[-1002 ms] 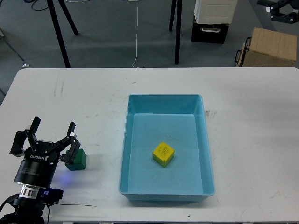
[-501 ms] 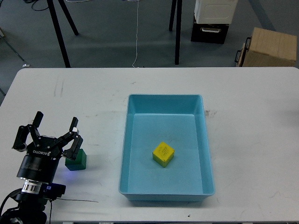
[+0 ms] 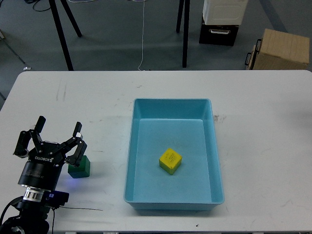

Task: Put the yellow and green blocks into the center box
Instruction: 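Withdraw the right gripper and raise the left gripper away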

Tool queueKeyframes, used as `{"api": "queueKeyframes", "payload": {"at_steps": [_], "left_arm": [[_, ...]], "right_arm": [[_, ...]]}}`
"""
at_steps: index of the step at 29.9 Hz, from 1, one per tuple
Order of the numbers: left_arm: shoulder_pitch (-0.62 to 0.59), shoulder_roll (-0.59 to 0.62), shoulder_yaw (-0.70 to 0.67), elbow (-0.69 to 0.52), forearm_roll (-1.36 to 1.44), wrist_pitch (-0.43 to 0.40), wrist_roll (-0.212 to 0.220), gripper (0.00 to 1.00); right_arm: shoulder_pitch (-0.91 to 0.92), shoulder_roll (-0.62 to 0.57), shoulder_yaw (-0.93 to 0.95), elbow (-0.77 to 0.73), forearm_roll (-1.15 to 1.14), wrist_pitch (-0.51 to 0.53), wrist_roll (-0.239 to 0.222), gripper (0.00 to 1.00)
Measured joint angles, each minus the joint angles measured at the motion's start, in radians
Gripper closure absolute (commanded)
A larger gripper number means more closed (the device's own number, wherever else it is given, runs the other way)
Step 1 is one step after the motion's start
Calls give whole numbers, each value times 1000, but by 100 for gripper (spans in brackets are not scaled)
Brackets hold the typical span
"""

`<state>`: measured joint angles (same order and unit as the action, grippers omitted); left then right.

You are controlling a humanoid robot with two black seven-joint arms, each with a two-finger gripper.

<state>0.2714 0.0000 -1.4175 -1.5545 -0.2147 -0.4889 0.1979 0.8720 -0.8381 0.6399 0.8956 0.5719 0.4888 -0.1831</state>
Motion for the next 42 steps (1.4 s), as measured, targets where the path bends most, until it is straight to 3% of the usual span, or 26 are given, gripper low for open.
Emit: {"api": "queueKeyframes", "payload": {"at_steps": [9,16,21,27,30,34,42], "left_arm": [[-14,0,0,17,0,0,0,0],[-15,0,-2,17,2,0,-1,0],[-13,0,-11,16,4,0,-2,0],[-18,0,-16,3,2,0,-8,0],[-16,0,-27,2,2,0,-32,0],[-19,0,-46,3,1,0,-84,0],[-106,11,-150,50,6,0,-97,0]], "right_arm": [[-162,101,232,26,67,0,11,0],[-586,140,611,191,80,0,9,0],[-858,258,810,318,81,0,7,0],[-1030,395,846,448,77,0,4,0],[-1090,424,847,494,75,0,3,0],[-1124,424,848,506,73,0,3,0],[-1203,352,849,593,74,0,3,0]]}}
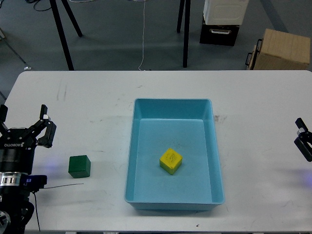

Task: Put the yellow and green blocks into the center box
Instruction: 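Withdraw the right gripper and raise the left gripper away, then lower the left gripper onto the green cube and close it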

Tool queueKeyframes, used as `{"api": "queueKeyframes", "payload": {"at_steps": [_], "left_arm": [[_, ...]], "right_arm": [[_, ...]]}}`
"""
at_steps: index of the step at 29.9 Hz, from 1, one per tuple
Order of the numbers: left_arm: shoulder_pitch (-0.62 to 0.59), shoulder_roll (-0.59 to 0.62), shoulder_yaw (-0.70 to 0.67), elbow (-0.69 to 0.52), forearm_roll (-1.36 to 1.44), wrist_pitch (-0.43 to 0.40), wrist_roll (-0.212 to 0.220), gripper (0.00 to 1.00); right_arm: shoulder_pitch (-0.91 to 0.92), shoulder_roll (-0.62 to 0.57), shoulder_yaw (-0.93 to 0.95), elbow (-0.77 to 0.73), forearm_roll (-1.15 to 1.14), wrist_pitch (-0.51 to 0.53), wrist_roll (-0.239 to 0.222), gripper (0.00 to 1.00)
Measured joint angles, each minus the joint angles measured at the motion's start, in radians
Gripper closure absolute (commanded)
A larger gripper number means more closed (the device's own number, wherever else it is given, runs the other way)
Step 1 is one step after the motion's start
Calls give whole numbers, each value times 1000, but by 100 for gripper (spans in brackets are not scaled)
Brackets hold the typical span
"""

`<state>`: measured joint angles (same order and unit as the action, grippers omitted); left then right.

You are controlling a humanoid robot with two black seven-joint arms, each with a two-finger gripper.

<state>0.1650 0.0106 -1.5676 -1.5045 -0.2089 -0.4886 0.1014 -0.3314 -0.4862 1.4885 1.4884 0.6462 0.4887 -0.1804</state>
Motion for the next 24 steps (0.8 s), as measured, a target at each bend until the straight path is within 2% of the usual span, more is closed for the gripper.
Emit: {"api": "queueKeyframes", "payload": {"at_steps": [3,6,10,15,18,21,24], "left_arm": [[-30,20,-15,-6,-3,0,4,0],[-43,103,-21,-67,-7,0,7,0],[-56,309,-9,-137,3,0,24,0],[-90,604,77,-149,57,0,35,0],[-191,743,195,-151,136,0,36,0],[-351,823,368,-149,216,0,35,0],[-581,880,643,-131,281,-1,42,0]], "right_arm": [[-26,-7,10,36,1,0,1,0],[-34,4,16,50,1,0,1,0],[-35,39,18,53,-2,0,1,0],[-32,60,17,53,-5,0,2,0],[-28,65,16,52,-7,0,2,0],[-28,66,15,52,-14,0,2,0],[-30,67,17,52,-19,0,2,0]]}}
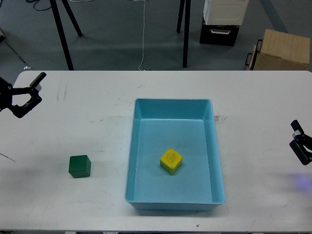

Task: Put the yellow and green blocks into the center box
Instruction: 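Lower the left gripper onto the green cube and close it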

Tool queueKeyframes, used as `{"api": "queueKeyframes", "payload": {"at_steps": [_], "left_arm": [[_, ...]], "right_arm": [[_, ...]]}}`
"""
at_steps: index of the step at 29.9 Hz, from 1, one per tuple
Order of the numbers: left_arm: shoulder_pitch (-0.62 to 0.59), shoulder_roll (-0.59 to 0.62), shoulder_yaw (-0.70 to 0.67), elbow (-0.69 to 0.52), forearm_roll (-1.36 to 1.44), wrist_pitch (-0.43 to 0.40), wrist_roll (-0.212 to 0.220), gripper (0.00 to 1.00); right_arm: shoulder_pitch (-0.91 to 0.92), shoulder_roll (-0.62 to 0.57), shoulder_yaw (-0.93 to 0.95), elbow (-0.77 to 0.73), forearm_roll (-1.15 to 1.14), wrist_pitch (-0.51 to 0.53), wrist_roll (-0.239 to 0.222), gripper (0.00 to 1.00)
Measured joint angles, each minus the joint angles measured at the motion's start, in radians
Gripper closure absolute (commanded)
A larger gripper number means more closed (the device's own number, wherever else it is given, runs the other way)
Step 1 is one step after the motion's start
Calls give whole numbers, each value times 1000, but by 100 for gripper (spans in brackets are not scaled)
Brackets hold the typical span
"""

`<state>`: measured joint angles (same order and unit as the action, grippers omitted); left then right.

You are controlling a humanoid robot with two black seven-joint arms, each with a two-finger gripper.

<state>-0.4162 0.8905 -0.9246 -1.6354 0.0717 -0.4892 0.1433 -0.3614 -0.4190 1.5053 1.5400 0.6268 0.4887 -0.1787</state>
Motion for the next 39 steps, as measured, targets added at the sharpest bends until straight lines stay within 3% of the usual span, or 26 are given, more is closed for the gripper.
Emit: {"api": "queueKeyframes", "payload": {"at_steps": [9,14,18,24,39], "left_arm": [[-742,14,857,80,192,0,80,0],[-1045,-20,1224,80,312,0,118,0],[-1209,-70,1486,76,462,0,138,0],[-1288,-111,1681,65,624,0,142,1],[-1206,-159,1723,91,633,1,140,2]], "right_arm": [[-1,3,15,0,-1,0,1,0],[-1,9,15,0,-3,0,1,0],[1,9,15,0,-4,0,1,0],[1,9,15,-1,-8,0,1,0],[-1,9,15,-8,-10,0,1,0]]}}
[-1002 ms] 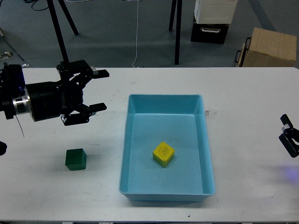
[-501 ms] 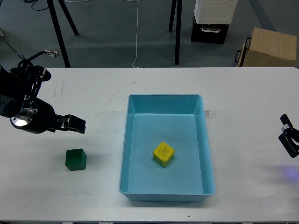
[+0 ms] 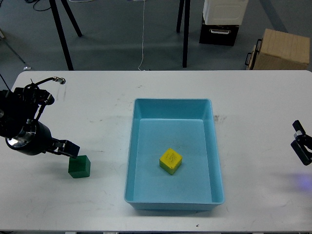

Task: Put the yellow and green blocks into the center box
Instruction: 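Lower the left gripper onto the green cube and close it, then lift the green cube with the left gripper into the blue tray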

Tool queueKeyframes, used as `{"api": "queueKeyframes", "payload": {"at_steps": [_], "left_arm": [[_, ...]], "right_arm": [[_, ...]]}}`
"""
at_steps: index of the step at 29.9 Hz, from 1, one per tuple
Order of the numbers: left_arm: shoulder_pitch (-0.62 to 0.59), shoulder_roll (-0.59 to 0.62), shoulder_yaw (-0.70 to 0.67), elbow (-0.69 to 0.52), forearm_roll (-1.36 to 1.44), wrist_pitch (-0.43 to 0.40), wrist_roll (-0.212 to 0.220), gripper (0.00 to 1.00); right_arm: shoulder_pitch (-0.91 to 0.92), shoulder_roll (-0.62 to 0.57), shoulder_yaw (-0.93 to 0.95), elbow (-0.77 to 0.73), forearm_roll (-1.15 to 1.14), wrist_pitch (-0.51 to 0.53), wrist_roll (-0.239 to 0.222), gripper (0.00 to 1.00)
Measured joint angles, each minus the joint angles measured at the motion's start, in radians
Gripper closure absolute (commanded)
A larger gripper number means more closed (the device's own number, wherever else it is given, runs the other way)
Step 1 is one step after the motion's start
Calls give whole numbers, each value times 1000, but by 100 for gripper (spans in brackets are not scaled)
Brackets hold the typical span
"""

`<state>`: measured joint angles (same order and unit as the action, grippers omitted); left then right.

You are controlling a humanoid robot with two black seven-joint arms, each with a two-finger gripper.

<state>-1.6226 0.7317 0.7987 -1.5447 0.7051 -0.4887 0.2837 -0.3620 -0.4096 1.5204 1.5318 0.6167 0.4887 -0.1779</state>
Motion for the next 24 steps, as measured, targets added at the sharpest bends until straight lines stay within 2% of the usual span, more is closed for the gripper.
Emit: {"api": "queueKeyframes", "payload": {"at_steps": [5,24], "left_arm": [[61,-19,-36,36,-3,0,-11,2],[142,-94,-91,122,-14,0,-12,2]], "right_arm": [[0,0,1,-1,0,0,0,0],[-5,-1,0,-1,0,0,-2,0]]}}
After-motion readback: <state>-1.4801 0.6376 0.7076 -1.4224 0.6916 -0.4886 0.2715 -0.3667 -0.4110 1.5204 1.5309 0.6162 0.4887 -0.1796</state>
